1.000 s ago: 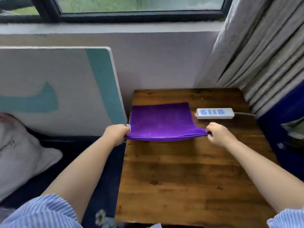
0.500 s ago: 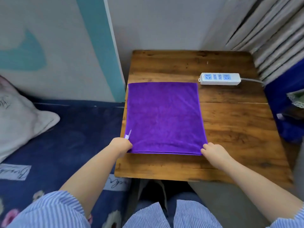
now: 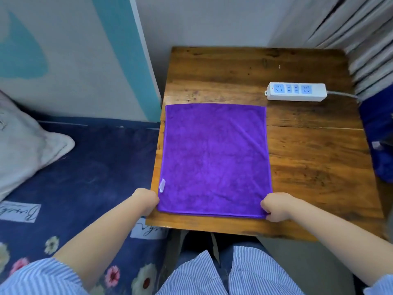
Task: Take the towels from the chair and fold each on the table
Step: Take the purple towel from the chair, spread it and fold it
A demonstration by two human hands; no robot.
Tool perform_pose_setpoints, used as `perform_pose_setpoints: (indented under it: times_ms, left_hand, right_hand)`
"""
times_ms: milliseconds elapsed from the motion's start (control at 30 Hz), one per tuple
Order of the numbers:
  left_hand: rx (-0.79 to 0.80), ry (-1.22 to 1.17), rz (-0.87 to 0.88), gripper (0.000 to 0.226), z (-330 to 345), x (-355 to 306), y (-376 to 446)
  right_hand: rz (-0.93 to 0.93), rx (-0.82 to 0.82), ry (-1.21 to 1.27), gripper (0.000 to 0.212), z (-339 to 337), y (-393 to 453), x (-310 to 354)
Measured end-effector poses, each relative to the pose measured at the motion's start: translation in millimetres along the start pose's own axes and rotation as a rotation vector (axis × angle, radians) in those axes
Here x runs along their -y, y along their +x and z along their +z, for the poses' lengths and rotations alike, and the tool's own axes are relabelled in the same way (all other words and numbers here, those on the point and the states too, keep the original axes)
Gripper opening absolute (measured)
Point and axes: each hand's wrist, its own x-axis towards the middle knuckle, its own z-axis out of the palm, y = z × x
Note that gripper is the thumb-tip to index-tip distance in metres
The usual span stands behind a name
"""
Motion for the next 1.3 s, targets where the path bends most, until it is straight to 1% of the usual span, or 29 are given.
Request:
perform_pose_setpoints:
  times_ms: [33, 67, 100, 133, 167, 233, 300, 333, 400, 467, 500, 533, 600, 700, 767, 800, 867, 900, 967, 1033, 1100, 1133, 1200, 1233, 1300]
  left_hand:
    - [-0.01, -0.003, -0.022, 0.048, -8.4, 2.7, -0.7]
    - [-0.029, -0.026, -0.051, 0.053, -19.3, 8.1, 1.3]
    - [-0.049, -0.059, -0.081, 0.052, -32.9, 15.0, 4.8]
    - [-0.071, -0.089, -0.108, 0.044, -47.3, 21.2, 7.1]
    - [-0.108, -0.132, -0.153, 0.036, -60.0, 28.0, 10.8]
    - [-0.192, -0.219, -0.234, 0.03, -87.3, 40.0, 19.6]
    - [-0.349, -0.339, -0.294, 0.028, -111.7, 53.0, 29.6]
    - [-0.433, -0.389, -0.32, 0.027, -122.7, 58.5, 35.0]
    - [-0.607, -0.496, -0.359, 0.024, -140.1, 68.6, 51.2]
    - [-0.769, -0.653, -0.36, 0.026, -151.5, 71.6, 72.8]
    - [-0.834, -0.728, -0.345, 0.029, -156.2, 70.1, 82.4]
    - [-0.864, -0.781, -0.327, 0.034, -159.5, 67.4, 92.2]
    - [-0.857, -0.803, -0.304, 0.044, -168.0, 64.8, 113.3]
    - [-0.83, -0.774, -0.316, 0.052, -169.3, 65.4, 135.6]
    - [-0.812, -0.745, -0.3, 0.058, -162.5, 73.1, 146.3]
    - [-0.819, -0.731, -0.292, 0.067, -157.7, 78.2, 148.8]
    - [-0.85, -0.717, -0.282, 0.084, -147.8, 91.4, 151.3]
    - [-0.863, -0.714, -0.29, 0.087, -143.3, 98.6, 152.1]
    - [-0.862, -0.693, -0.297, 0.088, -136.3, 110.9, 152.4]
    - [-0.852, -0.663, -0.273, 0.088, -132.2, 119.7, 152.5]
    - [-0.835, -0.645, -0.268, 0.082, -131.6, 122.8, 151.6]
    - [-0.813, -0.634, -0.288, 0.074, -132.6, 122.0, 151.0]
    - [-0.797, -0.629, -0.336, 0.06, -135.4, 114.5, 146.2]
    - [-0.813, -0.638, -0.346, 0.058, -135.8, 106.2, 140.8]
    - [-0.852, -0.659, -0.318, 0.059, -135.3, 82.9, 129.4]
  right_hand:
    - [0.001, -0.012, 0.017, 0.032, -10.4, 1.6, -5.6]
    - [-0.002, -0.069, 0.023, 0.032, -20.1, 7.2, -14.2]
    - [0.008, -0.127, 0.02, 0.031, -30.3, 13.9, -24.7]
    - [0.029, -0.194, 0.029, 0.03, -40.3, 20.3, -35.4]
    - [0.057, -0.242, 0.06, 0.029, -51.4, 27.0, -45.6]
    - [0.084, -0.373, 0.151, 0.026, -73.7, 43.3, -66.8]
    - [0.079, -0.652, 0.194, 0.012, -91.6, 61.6, -87.2]
    - [0.071, -0.733, 0.211, 0.007, -100.5, 68.5, -95.7]
    - [0.081, -0.793, 0.252, 0.017, -114.3, 84.6, -105.7]
    - [0.079, -0.852, 0.25, 0.021, -125.3, 104.4, -102.0]
    - [0.073, -0.89, 0.252, 0.025, -129.9, 114.2, -95.7]
    - [0.059, -0.919, 0.26, 0.03, -131.3, 125.9, -87.8]
    - [0.048, -0.923, 0.28, 0.038, -136.3, 147.7, -72.3]
    - [0.069, -0.865, 0.27, 0.049, -141.0, 167.0, -57.3]
    - [0.092, -0.84, 0.265, 0.054, -139.6, 175.4, -60.5]
    - [0.099, -0.85, 0.267, 0.056, -136.8, 177.1, -64.7]
    - [0.112, -0.809, 0.317, 0.067, -132.2, 174.7, -77.6]
    - [0.133, -0.788, 0.357, 0.074, -130.6, 172.2, -86.3]
    - [0.216, -0.787, 0.421, 0.083, -126.3, 166.4, -103.6]
    - [0.311, -0.779, 0.46, 0.084, -122.6, 161.1, -117.8]
    - [0.405, -0.743, 0.532, 0.073, -118.0, 154.2, -127.2]
    - [0.453, -0.726, 0.571, 0.065, -115.4, 150.9, -130.2]
    - [0.535, -0.724, 0.621, 0.058, -109.9, 141.4, -125.6]
    - [0.558, -0.75, 0.628, 0.058, -106.0, 135.2, -115.9]
    - [0.527, -0.835, 0.638, 0.063, -100.0, 126.7, -84.5]
